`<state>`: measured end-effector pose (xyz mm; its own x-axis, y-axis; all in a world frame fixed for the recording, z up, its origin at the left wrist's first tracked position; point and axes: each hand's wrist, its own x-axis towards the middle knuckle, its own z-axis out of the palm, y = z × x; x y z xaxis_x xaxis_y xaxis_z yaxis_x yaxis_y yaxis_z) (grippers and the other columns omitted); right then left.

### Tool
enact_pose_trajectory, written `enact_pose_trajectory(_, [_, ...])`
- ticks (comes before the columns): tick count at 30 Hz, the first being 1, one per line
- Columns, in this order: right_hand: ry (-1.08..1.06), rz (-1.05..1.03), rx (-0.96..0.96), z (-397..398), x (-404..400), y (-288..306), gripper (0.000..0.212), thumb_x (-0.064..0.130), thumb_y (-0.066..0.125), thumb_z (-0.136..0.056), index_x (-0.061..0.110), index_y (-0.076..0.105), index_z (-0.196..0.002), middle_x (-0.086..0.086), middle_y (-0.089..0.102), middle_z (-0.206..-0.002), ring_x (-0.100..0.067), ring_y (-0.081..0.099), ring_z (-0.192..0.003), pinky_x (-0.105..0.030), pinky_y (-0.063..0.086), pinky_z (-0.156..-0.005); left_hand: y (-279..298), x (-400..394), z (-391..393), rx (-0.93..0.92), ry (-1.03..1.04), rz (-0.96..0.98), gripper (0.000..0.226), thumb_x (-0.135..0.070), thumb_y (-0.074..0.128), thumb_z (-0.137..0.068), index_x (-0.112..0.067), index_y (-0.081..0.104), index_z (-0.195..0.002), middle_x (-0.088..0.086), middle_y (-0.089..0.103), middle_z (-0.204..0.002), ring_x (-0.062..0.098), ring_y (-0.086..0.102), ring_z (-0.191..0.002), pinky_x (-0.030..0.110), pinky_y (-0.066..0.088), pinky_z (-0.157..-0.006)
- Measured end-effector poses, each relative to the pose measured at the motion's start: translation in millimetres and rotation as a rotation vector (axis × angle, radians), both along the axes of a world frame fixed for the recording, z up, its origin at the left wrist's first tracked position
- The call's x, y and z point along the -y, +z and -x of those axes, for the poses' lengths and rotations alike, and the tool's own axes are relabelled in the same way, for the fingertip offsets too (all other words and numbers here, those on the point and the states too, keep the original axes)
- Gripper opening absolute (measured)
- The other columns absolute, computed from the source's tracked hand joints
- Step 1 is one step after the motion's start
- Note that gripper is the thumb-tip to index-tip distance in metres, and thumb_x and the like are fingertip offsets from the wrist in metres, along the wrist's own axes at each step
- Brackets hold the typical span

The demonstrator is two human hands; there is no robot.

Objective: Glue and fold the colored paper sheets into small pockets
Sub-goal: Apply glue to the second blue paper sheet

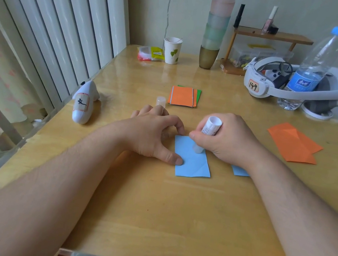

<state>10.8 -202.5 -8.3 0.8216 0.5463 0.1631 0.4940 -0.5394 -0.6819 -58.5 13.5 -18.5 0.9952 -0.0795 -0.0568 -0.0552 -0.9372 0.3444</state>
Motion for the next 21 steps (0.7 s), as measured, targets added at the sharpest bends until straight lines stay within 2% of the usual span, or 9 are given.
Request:
enact_pose_trajectory(3, [-0.041,0.045,0.042,-1,-2,0,0.023,0.036,0.078,-0.081,0.019,0.068,-0.072,0.003,0.069,-0.071,-0.008,0.054,-0.062,-0.026,0.045,-0.058,0,-1,-1,-0.004,-0.004,0.003,0.068,-0.08,0.079,-0.06,-0.06,0.049,-0.118,-0.014,0.037,-0.121,0.019,0.031,-0.119,0.036,0.026,-0.107])
enact_pose_trajectory(7, [-0.073,0.089,0.11,1,-5,2,0.031,0.036,0.074,-0.083,0.007,0.064,-0.077,-0.011,0.067,-0.077,-0.029,0.058,-0.077,-0.041,0.05,-0.064,1,0,-1,-0.02,-0.002,0.001,0.068,-0.079,0.08,-0.06,-0.06,0.048,-0.117,-0.014,0.038,-0.123,0.021,0.031,-0.12,0.036,0.025,-0.105])
enact_pose_trajectory(10, [-0.108,0.048,0.147,2,-6,1,0.033,0.035,0.072,-0.084,0.005,0.061,-0.078,-0.013,0.065,-0.075,-0.033,0.057,-0.077,-0.042,0.049,-0.063,5,2,-4,-0.083,-0.005,-0.033,0.066,-0.08,0.078,-0.06,-0.062,0.044,-0.114,-0.013,0.037,-0.124,0.022,0.031,-0.12,0.039,0.027,-0.105])
enact_pose_trajectory(14, [-0.147,-0.118,0.126,3,-13,-2,0.043,0.043,0.071,-0.088,0.003,0.059,-0.075,-0.013,0.065,-0.07,-0.031,0.057,-0.072,-0.041,0.048,-0.064,11,5,-7,-0.146,0.003,-0.113,0.065,-0.084,0.072,-0.06,-0.065,0.038,-0.112,-0.01,0.035,-0.127,0.024,0.029,-0.121,0.042,0.029,-0.109])
enact_pose_trajectory(18, [-0.084,-0.196,0.062,9,-26,-3,0.047,0.052,0.071,-0.089,0.011,0.06,-0.069,0.0,0.071,-0.066,-0.017,0.06,-0.064,-0.036,0.05,-0.063,-1,1,4,-0.018,-0.024,-0.122,0.074,-0.093,0.054,-0.058,-0.062,0.036,-0.122,-0.009,0.033,-0.123,0.022,0.029,-0.119,0.044,0.028,-0.113])
enact_pose_trajectory(21, [-0.021,-0.139,0.064,14,-35,-6,0.05,0.058,0.071,-0.084,0.008,0.065,-0.079,-0.007,0.071,-0.075,-0.023,0.064,-0.072,-0.041,0.054,-0.067,-13,-3,7,0.077,-0.028,-0.132,0.086,-0.098,0.043,-0.056,-0.056,0.036,-0.131,-0.01,0.035,-0.126,0.02,0.03,-0.12,0.043,0.029,-0.113])
